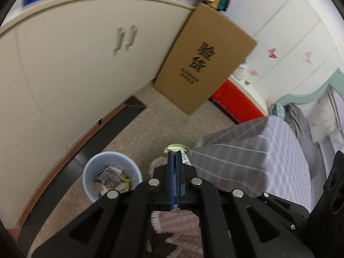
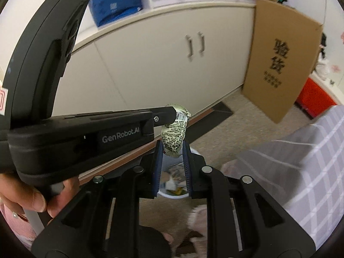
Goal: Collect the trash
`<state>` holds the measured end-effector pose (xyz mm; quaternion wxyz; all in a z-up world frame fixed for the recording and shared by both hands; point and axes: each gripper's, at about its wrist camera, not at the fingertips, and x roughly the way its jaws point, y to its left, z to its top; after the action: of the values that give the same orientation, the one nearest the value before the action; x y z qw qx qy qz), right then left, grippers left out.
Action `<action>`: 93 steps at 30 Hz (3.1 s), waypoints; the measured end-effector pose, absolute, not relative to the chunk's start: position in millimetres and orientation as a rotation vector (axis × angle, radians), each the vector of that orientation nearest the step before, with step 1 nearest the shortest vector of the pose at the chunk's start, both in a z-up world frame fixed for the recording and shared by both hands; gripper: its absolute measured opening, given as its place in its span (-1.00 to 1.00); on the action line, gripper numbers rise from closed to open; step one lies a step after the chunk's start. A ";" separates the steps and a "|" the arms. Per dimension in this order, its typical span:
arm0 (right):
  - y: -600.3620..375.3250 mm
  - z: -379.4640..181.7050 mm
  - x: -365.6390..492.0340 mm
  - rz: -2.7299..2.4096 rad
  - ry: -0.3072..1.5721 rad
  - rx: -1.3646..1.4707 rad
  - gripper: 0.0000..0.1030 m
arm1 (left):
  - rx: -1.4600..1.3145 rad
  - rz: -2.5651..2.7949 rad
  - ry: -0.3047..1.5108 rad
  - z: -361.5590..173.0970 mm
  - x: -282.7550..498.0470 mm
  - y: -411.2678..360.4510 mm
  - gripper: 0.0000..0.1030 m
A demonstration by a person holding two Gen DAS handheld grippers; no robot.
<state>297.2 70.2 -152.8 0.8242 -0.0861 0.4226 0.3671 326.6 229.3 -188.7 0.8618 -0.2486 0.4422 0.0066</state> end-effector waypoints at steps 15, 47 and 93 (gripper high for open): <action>111.4 -244.9 324.0 0.723 1.083 -0.101 0.53 | -0.489 0.193 1.129 -291.3 344.8 289.2 0.18; -65.2 -30.4 181.6 0.486 0.639 0.095 0.66 | -0.082 0.132 0.553 -26.2 181.7 149.5 0.69; -192.8 21.1 -65.9 0.130 0.204 0.109 0.88 | 0.028 -0.002 0.223 43.0 -27.2 25.1 0.89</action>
<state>-65.9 -192.8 21.1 0.9912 0.0542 0.1017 0.0648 -27.2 25.1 43.0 0.9937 0.0142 0.1113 -0.0009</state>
